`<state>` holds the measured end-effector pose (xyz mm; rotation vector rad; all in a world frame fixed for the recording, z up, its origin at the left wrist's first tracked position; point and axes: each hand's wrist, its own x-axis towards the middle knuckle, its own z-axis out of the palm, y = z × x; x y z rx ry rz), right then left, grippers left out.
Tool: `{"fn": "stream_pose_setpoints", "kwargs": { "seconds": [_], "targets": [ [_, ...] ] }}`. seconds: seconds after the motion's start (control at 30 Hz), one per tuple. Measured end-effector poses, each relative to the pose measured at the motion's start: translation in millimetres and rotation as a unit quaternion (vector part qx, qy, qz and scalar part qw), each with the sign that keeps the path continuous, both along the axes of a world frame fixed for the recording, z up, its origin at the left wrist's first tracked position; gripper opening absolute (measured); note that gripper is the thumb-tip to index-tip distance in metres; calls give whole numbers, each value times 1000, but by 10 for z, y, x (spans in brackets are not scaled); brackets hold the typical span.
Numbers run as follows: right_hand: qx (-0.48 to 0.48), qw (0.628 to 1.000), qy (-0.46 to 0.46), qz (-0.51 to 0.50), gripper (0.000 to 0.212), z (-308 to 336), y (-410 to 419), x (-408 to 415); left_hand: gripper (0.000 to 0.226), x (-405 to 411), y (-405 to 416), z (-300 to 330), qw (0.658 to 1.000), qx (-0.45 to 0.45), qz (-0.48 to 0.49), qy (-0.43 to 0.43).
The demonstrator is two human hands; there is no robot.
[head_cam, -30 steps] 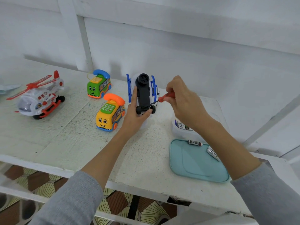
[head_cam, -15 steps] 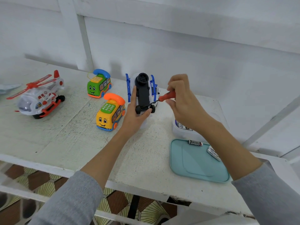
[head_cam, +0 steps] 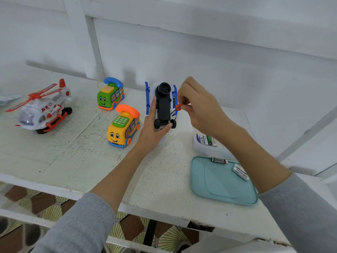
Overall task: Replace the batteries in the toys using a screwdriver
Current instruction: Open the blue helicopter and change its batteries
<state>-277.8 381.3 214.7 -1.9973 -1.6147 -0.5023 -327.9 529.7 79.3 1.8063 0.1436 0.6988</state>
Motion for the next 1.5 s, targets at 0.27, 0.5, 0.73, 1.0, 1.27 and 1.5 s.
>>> {"fn": "stream_pose_setpoints", "kwargs": {
  "seconds": [0.27, 0.5, 0.73, 1.0, 1.27, 1.5],
  "targets": [
    [-45, 999, 29, -5, 15, 121, -9, -24, 93, -3, 6, -21, 1000, 7, -1, 13],
    [-76, 991, -7, -110, 25, 124, -50, 10, 91, -10, 10, -19, 1000, 11, -3, 6],
    [-83, 987, -16, -140, 18, 64, -124, 4, 90, 11, 21, -34, 1000, 20, 8, -3],
    [-73, 993, 0, -90, 12, 1, -158, -12, 91, -14, 9, -4, 1000, 29, 11, -7],
    [-134, 978, -24, -155, 23, 79, -252, 23, 90, -18, 3, 12, 1000, 20, -7, -5],
    [-91, 983, 63, -144, 14, 55, -445, 134, 90, -46, 20, 37, 1000, -6, -23, 0]
  ]
}}
